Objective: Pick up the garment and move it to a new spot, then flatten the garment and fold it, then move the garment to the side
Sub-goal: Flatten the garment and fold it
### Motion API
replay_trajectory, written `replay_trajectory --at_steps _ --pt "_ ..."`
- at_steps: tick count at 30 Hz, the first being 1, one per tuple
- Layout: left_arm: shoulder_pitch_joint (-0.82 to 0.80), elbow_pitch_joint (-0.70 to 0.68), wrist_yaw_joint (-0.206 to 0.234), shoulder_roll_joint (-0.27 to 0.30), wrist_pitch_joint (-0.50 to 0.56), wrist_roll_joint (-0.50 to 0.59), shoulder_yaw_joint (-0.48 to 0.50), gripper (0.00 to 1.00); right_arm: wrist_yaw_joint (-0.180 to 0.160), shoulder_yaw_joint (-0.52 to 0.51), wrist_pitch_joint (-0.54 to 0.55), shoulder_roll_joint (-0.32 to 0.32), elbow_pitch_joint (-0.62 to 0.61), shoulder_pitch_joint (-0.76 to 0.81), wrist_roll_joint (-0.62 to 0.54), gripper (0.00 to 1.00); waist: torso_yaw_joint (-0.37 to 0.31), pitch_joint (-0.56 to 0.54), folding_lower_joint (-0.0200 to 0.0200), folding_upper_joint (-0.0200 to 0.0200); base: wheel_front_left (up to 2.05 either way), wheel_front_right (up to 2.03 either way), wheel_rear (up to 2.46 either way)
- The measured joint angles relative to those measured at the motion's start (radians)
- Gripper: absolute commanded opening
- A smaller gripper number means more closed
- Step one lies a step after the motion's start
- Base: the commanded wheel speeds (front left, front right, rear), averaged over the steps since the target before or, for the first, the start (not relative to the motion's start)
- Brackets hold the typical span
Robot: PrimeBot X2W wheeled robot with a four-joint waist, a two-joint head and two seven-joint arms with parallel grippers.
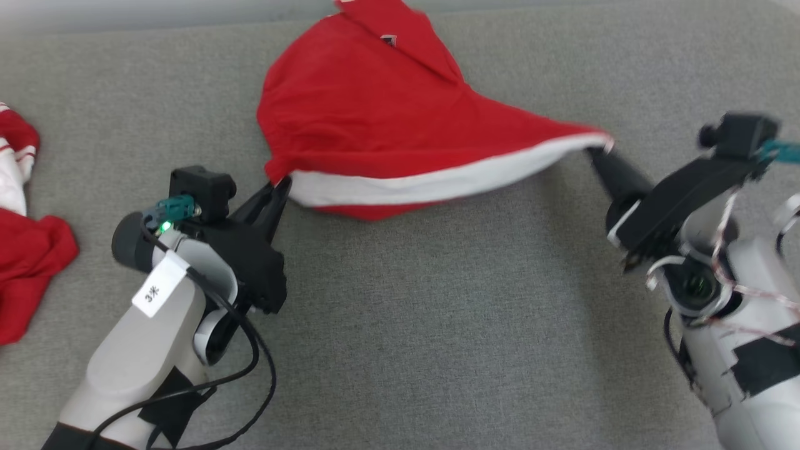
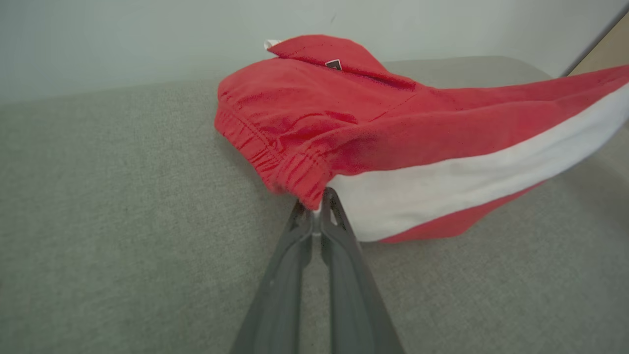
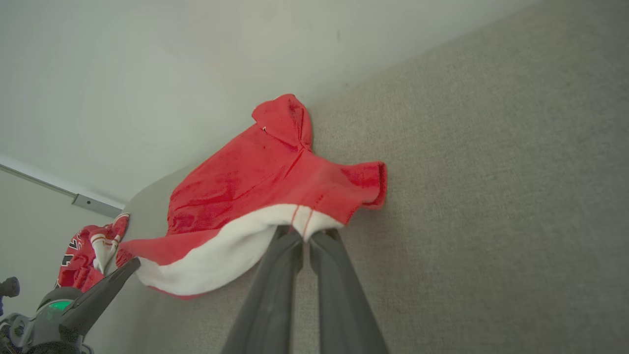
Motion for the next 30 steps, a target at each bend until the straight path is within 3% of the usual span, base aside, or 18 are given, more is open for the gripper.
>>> replay_trajectory --at_steps 7,13,24,30 --pt "-0.008 0.090 -0.016 -0.007 -0.035 0.026 -0.027 0.00 0.009 0.015 0.017 -0.013 0.036 0.056 -0.013 0.00 -0.026 0.055 0.0001 0.0001 0.00 0.00 0.00" --pt "-0.018 0.131 -0.026 -0.019 -0.081 0.032 -0.040 0.00 -0.010 -0.017 -0.009 -0.041 0.040 0.128 -0.031 0.00 -0.033 0.033 -0.0002 0.0000 0.00 0.00 0.00" --pt "0.039 0.161 -0.034 -0.031 -0.174 0.033 -0.077 0.00 -0.012 -0.017 -0.027 -0.006 0.006 0.292 -0.003 0.00 -0.022 -0.100 -0.0003 0.0000 0.00 0.00 0.00" --pt "0.249 0.189 -0.035 -0.039 -0.204 0.027 -0.126 0.00 -0.056 -0.019 -0.030 0.012 0.013 0.529 -0.001 0.00 -0.013 -0.200 -0.0005 -0.0001 0.00 0.00 0.00"
